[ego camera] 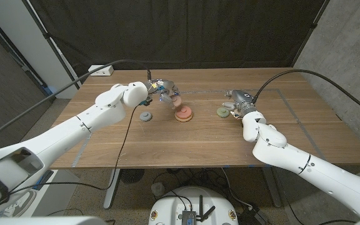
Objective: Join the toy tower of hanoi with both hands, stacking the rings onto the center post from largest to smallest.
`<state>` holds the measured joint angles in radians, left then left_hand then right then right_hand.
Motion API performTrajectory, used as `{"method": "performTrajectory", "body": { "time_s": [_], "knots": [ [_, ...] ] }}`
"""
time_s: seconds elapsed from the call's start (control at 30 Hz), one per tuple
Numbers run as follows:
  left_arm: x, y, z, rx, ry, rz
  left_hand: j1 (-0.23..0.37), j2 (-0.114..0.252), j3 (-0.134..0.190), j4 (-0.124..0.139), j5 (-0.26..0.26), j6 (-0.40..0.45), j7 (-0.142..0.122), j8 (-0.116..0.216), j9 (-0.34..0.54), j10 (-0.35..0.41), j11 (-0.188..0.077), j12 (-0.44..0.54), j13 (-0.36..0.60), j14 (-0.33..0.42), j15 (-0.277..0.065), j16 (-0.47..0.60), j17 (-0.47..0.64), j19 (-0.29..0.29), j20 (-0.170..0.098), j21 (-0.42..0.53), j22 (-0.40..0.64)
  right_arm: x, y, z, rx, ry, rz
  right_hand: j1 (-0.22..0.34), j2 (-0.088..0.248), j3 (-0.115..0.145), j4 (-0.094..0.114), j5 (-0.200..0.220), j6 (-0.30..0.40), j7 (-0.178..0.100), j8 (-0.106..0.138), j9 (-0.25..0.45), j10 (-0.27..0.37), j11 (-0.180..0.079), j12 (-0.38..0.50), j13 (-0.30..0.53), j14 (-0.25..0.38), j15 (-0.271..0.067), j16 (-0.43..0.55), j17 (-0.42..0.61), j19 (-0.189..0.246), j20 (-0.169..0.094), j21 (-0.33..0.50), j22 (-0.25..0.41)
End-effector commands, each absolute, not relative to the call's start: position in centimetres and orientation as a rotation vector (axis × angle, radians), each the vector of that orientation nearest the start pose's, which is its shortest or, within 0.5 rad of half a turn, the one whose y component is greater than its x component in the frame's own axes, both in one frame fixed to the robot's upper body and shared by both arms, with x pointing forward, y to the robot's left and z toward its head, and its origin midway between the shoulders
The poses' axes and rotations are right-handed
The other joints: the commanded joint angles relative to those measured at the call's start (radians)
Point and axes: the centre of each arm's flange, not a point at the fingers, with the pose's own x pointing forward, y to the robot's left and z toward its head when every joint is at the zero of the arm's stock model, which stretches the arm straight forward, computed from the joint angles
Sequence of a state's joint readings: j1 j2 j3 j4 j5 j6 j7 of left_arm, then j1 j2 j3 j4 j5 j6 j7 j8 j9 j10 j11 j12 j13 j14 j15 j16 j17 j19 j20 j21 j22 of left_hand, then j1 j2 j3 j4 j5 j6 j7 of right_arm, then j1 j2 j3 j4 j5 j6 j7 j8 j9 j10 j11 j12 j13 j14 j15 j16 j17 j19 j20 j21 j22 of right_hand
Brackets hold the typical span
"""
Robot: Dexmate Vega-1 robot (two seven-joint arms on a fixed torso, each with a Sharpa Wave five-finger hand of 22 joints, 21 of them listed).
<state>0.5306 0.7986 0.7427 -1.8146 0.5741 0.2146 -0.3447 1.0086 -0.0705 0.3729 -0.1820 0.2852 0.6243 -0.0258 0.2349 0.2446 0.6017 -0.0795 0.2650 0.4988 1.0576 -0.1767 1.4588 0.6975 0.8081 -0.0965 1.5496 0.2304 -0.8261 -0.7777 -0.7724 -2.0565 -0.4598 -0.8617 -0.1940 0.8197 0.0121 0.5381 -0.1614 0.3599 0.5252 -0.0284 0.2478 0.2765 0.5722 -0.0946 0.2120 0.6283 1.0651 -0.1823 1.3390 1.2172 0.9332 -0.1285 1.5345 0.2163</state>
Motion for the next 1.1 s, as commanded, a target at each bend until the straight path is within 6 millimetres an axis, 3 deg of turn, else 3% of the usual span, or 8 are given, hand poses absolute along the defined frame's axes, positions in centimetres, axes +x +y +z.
{"method": "performTrajectory", "body": {
  "time_s": [0.03,1.1],
  "knots": [
    [60.1,15.7,7.8,1.64,-0.574,-0.23,0.043,0.044,0.013,0.016,0.006,0.007,0.003,0.002,0.004,0.101,-0.094,-0.01,0.062,0.009,-0.042,-0.006,0.003,0.003,-0.117,0.006,0.002,55.7,-20.2,-2.4,-1.242,-0.371,-0.281,-0.007,-0.003,0.006,0.0,0.003,0.007,-0.002,0.0,0.003,0.005,-0.004,0.002,0.005,0.007,-0.036,0.004,0.001,0.007,-0.087,0.004,0.002],
    [61.0,13.3,7.2,1.727,-0.515,-0.315,0.049,0.042,0.003,0.018,0.009,0.008,0.005,-0.011,0.009,0.106,-0.092,-0.031,0.071,0.004,-0.042,-0.032,0.0,0.0,-0.117,0.005,-0.004,55.1,-20.6,-2.7,-1.232,-0.361,-0.297,-0.008,-0.002,0.012,-0.002,0.007,0.001,-0.004,-0.005,0.004,0.004,0.0,-0.002,0.006,0.003,-0.036,0.005,-0.003,0.007,-0.087,0.003,0.001]
  ]
}}
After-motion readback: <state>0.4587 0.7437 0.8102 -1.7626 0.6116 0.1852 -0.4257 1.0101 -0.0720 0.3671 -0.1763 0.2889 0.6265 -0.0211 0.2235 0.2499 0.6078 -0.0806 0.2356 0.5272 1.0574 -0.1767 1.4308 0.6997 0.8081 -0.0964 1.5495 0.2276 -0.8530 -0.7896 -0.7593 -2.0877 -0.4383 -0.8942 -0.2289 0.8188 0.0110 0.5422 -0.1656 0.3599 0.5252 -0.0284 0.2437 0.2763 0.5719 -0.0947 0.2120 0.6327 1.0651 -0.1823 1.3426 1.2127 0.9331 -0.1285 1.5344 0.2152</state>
